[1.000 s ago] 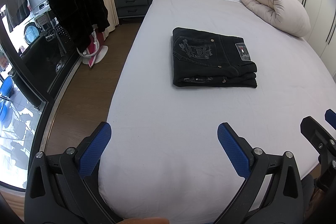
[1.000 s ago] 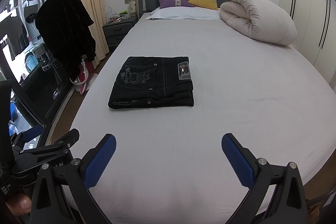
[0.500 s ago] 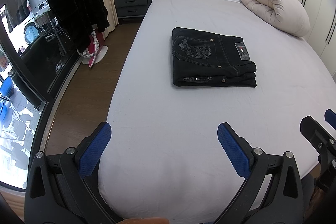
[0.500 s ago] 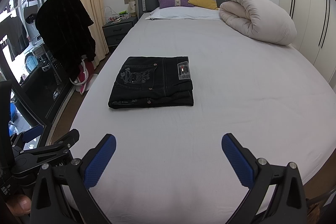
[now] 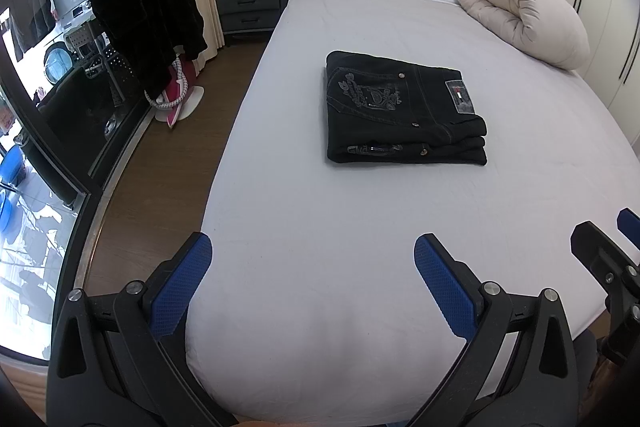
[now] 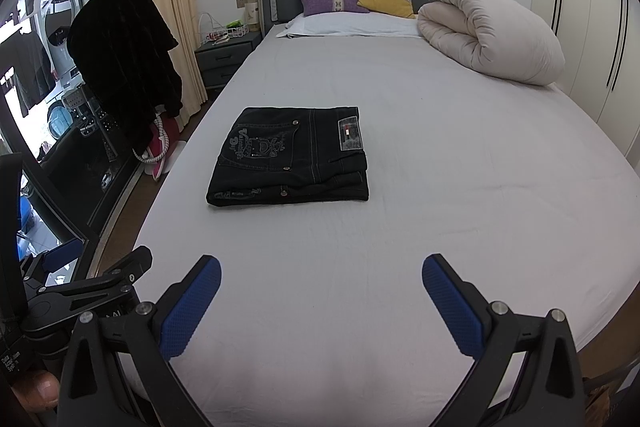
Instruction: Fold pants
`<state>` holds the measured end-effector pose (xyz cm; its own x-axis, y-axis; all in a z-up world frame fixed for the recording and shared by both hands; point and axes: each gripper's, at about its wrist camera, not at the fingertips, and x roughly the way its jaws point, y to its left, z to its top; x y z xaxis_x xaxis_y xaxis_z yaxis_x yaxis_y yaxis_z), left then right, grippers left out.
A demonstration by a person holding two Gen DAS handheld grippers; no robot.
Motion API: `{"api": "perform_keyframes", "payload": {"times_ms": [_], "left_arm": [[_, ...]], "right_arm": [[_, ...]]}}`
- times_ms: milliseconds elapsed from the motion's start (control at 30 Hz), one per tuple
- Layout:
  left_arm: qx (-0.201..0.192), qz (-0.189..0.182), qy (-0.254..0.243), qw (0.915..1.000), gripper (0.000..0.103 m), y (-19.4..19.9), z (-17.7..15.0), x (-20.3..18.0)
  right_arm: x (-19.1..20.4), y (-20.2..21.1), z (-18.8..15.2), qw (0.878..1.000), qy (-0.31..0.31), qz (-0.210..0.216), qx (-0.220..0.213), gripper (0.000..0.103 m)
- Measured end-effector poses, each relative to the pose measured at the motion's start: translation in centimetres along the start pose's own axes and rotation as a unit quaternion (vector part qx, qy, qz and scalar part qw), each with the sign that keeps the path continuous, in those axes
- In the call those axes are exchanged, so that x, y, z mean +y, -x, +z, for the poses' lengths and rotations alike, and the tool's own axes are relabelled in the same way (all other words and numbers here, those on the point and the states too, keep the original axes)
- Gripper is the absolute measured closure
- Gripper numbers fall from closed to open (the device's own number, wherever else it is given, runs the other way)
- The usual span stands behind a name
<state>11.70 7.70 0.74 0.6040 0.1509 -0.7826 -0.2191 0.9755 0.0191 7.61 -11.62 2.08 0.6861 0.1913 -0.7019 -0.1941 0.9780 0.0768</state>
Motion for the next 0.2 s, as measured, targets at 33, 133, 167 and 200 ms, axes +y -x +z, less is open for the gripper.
{"api": "perform_keyframes", "payload": {"times_ms": [33, 133, 167, 200], "left_arm": [[-0.001, 0.000, 0.000, 1.0000, 0.000, 0.04, -0.08, 0.01], [-0.002, -0.001, -0.003, 1.0000, 0.000, -0.04, -0.11, -0.11], [-0.002, 0.000, -0.002, 1.0000, 0.000, -0.01, -0.14, -0.12], [-0.002, 0.000, -0.001, 1.0000, 0.000, -0.02, -0.14, -0.08]], "right_arm": [[0.00, 0.00, 0.00, 1.000, 0.000, 0.000, 0.000, 0.000], [-0.03, -0.01, -0.05, 1.000, -0.002, 0.000, 0.001, 0.000], [-0.05, -0.01, -0.25, 1.000, -0.003, 0.000, 0.001, 0.000], [-0.03, -0.01, -0.43, 1.000, -0.004, 0.000, 0.002, 0.000]]}}
